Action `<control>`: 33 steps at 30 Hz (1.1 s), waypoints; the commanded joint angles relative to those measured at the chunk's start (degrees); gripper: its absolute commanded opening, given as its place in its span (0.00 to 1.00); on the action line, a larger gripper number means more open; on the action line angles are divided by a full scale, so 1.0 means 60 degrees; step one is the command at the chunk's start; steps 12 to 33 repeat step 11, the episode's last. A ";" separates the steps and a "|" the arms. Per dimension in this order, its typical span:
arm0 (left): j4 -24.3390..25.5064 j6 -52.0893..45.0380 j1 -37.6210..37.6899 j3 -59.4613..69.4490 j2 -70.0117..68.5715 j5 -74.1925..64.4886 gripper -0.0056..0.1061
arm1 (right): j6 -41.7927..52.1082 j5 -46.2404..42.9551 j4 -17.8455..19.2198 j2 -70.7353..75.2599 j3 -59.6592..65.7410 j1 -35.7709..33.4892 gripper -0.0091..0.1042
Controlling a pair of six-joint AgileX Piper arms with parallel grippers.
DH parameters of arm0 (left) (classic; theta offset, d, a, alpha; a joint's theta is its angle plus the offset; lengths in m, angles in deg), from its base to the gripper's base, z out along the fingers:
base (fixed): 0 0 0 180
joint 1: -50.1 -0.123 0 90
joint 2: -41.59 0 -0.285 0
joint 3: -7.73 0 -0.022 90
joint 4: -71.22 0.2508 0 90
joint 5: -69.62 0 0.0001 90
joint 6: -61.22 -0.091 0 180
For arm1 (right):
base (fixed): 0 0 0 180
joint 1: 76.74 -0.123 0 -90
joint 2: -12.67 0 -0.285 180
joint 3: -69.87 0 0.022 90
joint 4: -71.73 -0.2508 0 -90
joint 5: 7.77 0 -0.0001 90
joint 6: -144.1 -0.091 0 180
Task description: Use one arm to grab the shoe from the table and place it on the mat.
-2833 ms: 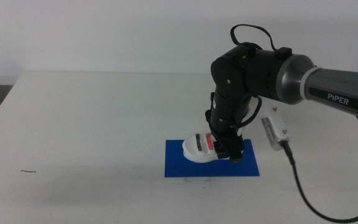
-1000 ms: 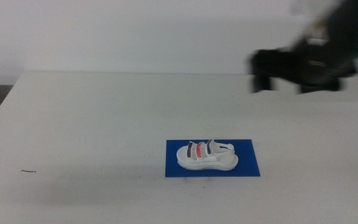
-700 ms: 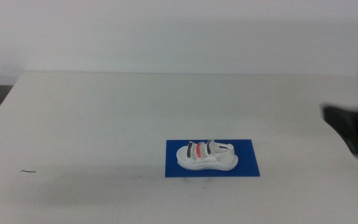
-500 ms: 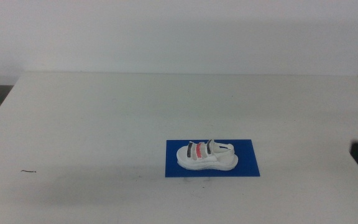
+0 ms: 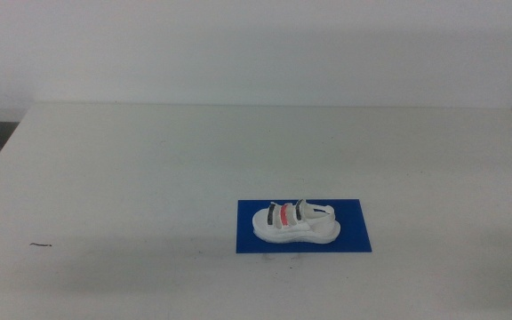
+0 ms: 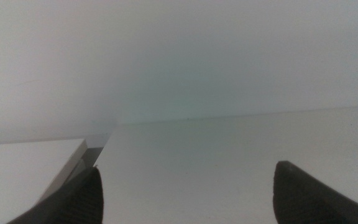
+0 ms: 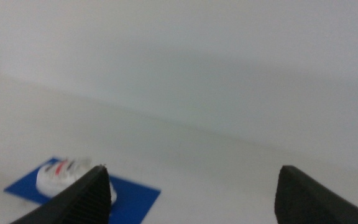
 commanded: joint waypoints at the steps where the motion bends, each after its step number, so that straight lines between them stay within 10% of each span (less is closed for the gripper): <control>1: -0.0038 0.0013 0.0002 0.0003 0.0046 0.0116 0.89 | 0.0010 0.0086 0.0149 0.0393 0.0033 0.0093 0.67; 33: -0.0038 0.0013 0.0002 0.0003 0.0046 0.0116 0.89 | 0.0010 0.0042 0.0502 0.0429 0.0033 0.0093 0.67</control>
